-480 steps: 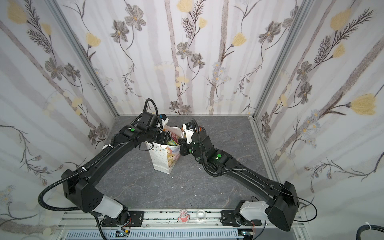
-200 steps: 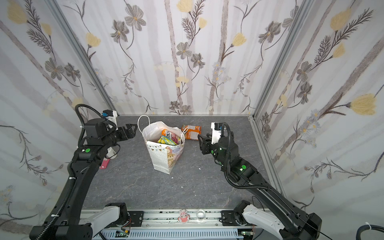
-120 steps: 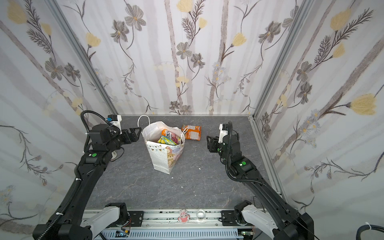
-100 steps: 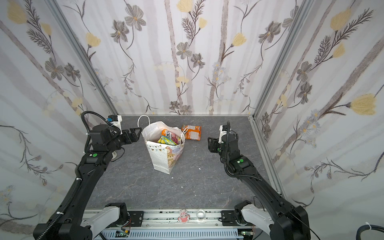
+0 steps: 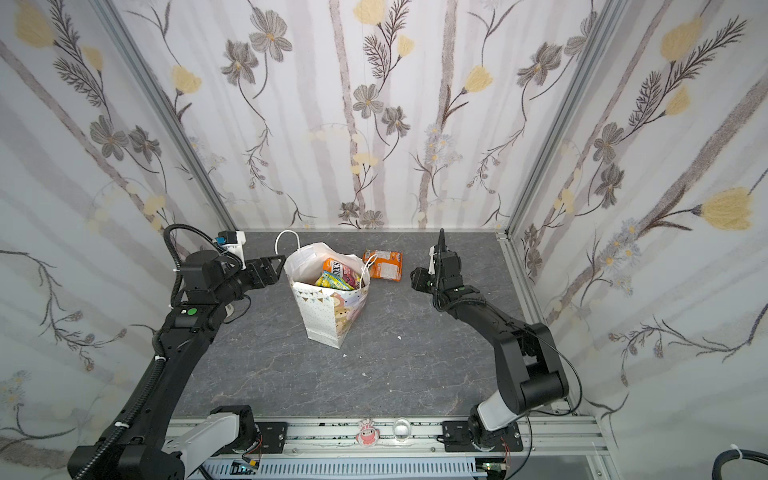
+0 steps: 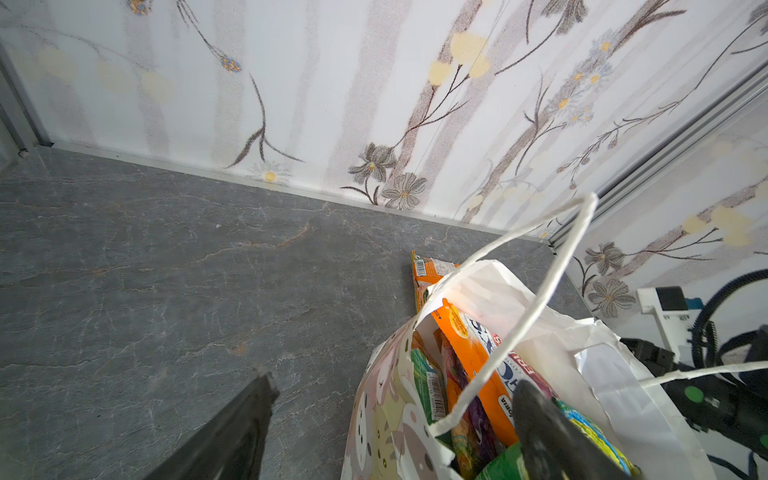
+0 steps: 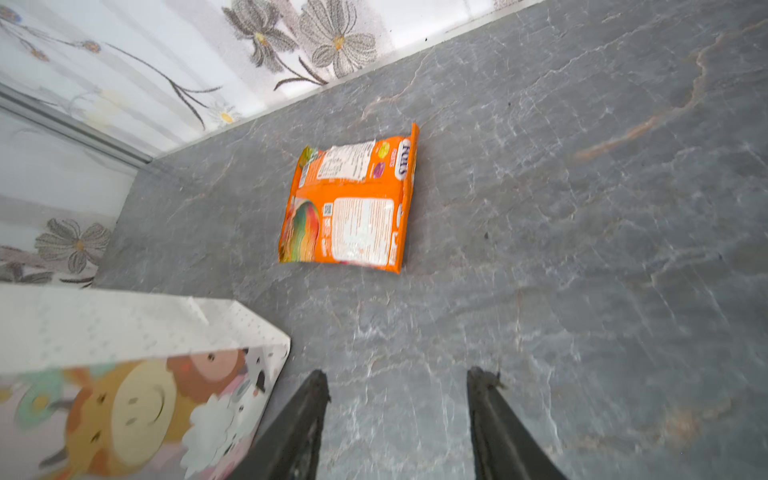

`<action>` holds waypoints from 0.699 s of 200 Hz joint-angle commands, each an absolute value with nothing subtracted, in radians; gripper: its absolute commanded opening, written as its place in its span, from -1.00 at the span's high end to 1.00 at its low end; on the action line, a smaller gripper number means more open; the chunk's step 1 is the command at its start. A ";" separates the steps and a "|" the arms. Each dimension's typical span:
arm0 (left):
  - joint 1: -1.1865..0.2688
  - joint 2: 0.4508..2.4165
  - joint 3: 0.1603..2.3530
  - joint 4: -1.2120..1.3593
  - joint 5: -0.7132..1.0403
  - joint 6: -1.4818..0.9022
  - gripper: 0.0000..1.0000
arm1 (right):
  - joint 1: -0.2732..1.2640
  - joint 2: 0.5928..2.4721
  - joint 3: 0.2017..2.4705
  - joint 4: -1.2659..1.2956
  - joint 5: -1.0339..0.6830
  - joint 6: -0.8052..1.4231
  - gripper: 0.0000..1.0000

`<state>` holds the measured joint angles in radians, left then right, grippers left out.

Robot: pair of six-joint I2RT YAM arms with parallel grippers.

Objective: Place the snacks into the paper bag
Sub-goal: 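Lower the right gripper onto the orange Fox's Fruits pack and close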

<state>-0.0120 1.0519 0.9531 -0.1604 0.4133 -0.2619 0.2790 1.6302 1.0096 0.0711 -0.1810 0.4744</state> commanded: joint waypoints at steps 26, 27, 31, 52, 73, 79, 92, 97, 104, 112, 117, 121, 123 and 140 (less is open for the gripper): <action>-0.011 1.053 0.951 -0.116 0.439 -0.275 -0.81 | 0.245 1.857 1.228 -0.008 -0.349 0.394 0.05; -0.012 1.053 0.951 -0.117 0.439 -0.275 -0.81 | 0.245 1.863 1.233 -0.011 -0.353 0.393 0.05; -0.011 1.052 0.949 -0.115 0.439 -0.275 -0.82 | 0.245 1.882 1.252 -0.021 -0.359 0.387 0.05; -0.009 1.056 0.949 -0.115 0.449 -0.279 -0.83 | 0.246 1.969 1.342 -0.086 -0.358 0.364 0.06; -0.009 1.058 0.950 -0.114 0.456 -0.281 -0.84 | 0.248 2.023 1.391 -0.123 -0.355 0.344 0.08; -0.010 1.060 0.950 -0.115 0.456 -0.281 -0.84 | 0.248 2.031 1.396 -0.125 -0.354 0.342 0.09; -0.009 1.060 0.952 -0.117 0.456 -0.281 -0.84 | 0.252 2.047 1.400 -0.124 -0.350 0.339 0.09; -0.009 1.061 0.951 -0.117 0.456 -0.281 -0.84 | 0.252 2.053 1.402 -0.124 -0.348 0.338 0.09; -0.009 1.062 0.950 -0.114 0.458 -0.281 -0.84 | 0.254 2.061 1.405 -0.121 -0.350 0.336 0.09; -0.009 1.063 0.948 -0.114 0.461 -0.284 -0.84 | 0.256 2.071 1.408 -0.118 -0.354 0.335 0.09; -0.009 1.065 0.949 -0.114 0.462 -0.284 -0.84 | 0.257 2.077 1.411 -0.117 -0.355 0.334 0.09; -0.009 1.066 0.950 -0.114 0.465 -0.285 -0.84 | 0.257 2.083 1.413 -0.115 -0.355 0.334 0.09; -0.009 1.066 0.950 -0.114 0.464 -0.286 -0.84 | 0.258 2.086 1.415 -0.115 -0.355 0.336 0.10; -0.010 1.071 0.952 -0.117 0.464 -0.286 -0.84 | 0.262 2.113 1.437 -0.116 -0.372 0.334 0.11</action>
<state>-0.0113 1.0649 0.9512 -0.1532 0.4534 -0.2768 0.2577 2.0838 1.4097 -0.1120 -0.3431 0.3534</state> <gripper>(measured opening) 0.920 0.451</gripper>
